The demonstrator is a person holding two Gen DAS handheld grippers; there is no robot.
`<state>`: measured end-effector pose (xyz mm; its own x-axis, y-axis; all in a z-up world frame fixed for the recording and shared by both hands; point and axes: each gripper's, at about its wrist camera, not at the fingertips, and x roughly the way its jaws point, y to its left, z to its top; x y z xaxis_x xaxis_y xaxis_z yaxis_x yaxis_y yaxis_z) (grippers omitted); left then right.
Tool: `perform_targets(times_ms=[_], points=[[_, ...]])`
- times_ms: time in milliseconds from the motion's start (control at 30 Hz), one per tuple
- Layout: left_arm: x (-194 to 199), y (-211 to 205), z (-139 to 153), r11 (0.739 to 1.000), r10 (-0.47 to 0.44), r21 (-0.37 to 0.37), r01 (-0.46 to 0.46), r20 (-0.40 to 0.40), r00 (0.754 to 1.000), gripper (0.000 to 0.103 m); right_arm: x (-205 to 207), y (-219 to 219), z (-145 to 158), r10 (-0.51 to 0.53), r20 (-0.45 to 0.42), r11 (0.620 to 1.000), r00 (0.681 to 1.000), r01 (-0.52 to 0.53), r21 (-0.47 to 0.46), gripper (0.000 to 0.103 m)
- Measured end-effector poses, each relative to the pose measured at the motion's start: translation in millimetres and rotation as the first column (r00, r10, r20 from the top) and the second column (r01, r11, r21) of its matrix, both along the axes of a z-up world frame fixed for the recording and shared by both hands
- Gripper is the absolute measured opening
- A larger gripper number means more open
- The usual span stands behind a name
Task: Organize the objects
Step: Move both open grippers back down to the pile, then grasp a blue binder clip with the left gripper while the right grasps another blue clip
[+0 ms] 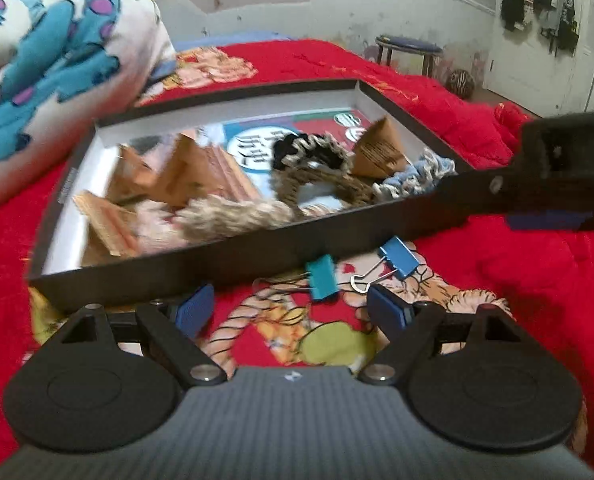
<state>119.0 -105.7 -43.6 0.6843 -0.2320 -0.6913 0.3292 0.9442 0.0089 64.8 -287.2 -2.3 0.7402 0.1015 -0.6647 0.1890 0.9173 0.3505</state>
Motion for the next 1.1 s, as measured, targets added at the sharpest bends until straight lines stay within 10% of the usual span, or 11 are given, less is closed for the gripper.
perform_targets(times_ms=[267, 933, 1100], points=[[1.7, 9.0, -8.8, 0.992, 0.116, -0.046, -0.115, 0.011, 0.993, 0.051, 15.2, -1.5, -22.2, 0.041, -0.064, 0.997, 0.997, -0.036, 0.073, 0.064], [-0.2, 56.5, 1.2, 0.942, 0.33, 0.057, -0.329, 0.006, 0.944, 0.051, 41.3, 42.4, -41.2, 0.174, -0.06, 0.984, 0.983, -0.171, 0.051, 0.061], [0.4, 55.0, 0.3, 0.939, 0.335, 0.072, -0.336, 0.022, 0.942, 0.051, 49.6, 68.6, -52.7, 0.171, -0.08, 0.978, 0.982, -0.179, -0.109, 0.055]])
